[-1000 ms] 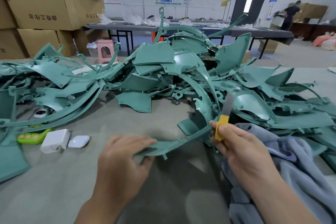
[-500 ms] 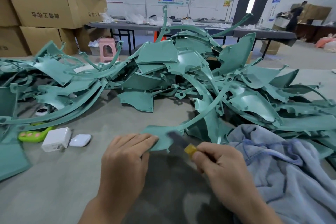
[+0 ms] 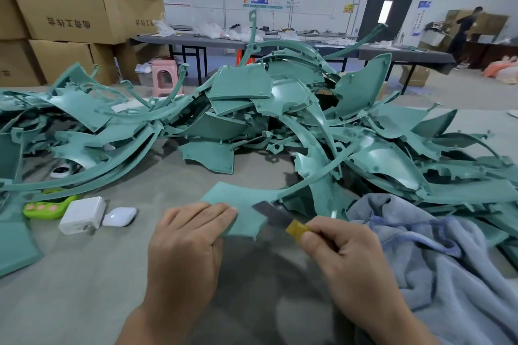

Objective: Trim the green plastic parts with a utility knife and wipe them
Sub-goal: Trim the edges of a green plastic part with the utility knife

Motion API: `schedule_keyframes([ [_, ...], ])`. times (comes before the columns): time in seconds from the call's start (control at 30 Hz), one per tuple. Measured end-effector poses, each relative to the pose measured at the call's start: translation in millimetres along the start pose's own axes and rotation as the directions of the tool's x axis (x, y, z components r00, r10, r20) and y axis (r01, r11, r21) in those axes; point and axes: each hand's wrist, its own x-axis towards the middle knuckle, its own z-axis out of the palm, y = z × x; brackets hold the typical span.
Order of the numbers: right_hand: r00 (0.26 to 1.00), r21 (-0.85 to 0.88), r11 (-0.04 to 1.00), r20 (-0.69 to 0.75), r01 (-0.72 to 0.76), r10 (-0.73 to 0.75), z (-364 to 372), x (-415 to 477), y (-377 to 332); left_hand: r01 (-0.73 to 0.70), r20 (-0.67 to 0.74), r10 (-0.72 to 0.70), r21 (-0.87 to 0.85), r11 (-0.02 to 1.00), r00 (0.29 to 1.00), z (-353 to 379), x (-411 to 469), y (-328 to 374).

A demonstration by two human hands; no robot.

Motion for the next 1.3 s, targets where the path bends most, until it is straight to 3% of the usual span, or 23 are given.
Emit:
schedule_keyframes([
  [0.1, 0.995, 0.017, 0.999, -0.096, -0.028, 0.03, -4, 3, 3, 0.005, 0.004, -0.005, 0.006, 1.0, 1.0, -3, 0, -2],
  [0.23, 0.998, 0.151, 0.988, 0.058, -0.032, 0.023, -6, 5, 4, -0.053, 0.005, 0.054, -0.07, 0.996, 0.999, -5, 2, -1],
  [0.37, 0.997, 0.223, 0.972, -0.012, -0.071, 0.076, -11, 9, 11, -0.055, 0.051, 0.064, -0.157, 0.986, 0.997, -7, 3, -4],
  [0.47, 0.994, 0.283, 0.954, 0.082, -0.098, 0.078, -12, 9, 11, -0.04, 0.077, 0.056, -0.19, 0.981, 0.995, -8, 3, -4],
  [0.57, 0.995, 0.204, 0.974, 0.024, -0.099, 0.096, -12, 12, 17, -0.018, 0.098, 0.039, -0.2, 0.98, 0.994, -9, 3, -4],
  [0.67, 0.993, 0.303, 0.946, 0.065, -0.116, 0.101, -13, 12, 16, 0.003, 0.124, 0.024, -0.211, 0.977, 0.992, -10, 3, -3],
  [0.73, 0.99, 0.252, 0.961, 0.1, -0.118, 0.095, -13, 11, 17, 0.0, 0.127, 0.028, -0.212, 0.977, 0.992, -9, 3, -2],
  [0.8, 0.994, 0.177, 0.979, 0.042, -0.102, 0.096, -13, 12, 22, 0.006, 0.127, 0.022, -0.218, 0.976, 0.992, -9, 3, -1],
  [0.9, 0.991, 0.239, 0.962, 0.05, -0.135, 0.127, -14, 12, 23, 0.026, 0.124, 0.003, -0.231, 0.973, 0.992, -10, 3, -1],
  [1.03, 0.99, 0.252, 0.961, -0.043, -0.117, 0.132, -14, 12, 26, 0.022, 0.122, 0.007, -0.236, 0.972, 0.992, -10, 2, 0],
  [1.1, 0.993, 0.301, 0.946, 0.024, -0.121, 0.12, -14, 12, 20, 0.023, 0.121, 0.006, -0.235, 0.972, 0.993, -10, 2, 0],
  [1.17, 0.99, 0.217, 0.966, 0.058, -0.141, 0.131, -12, 11, 22, 0.016, 0.117, 0.011, -0.225, 0.974, 0.993, -10, 2, 0],
  [1.23, 0.99, 0.067, 0.988, -0.013, -0.143, 0.144, -11, 10, 26, 0.006, 0.109, 0.018, -0.217, 0.976, 0.994, -9, 2, 0],
  [1.3, 0.99, 0.025, 0.99, -0.022, -0.139, 0.14, -11, 8, 24, -0.006, 0.094, 0.026, -0.207, 0.978, 0.995, -9, 3, 0],
])
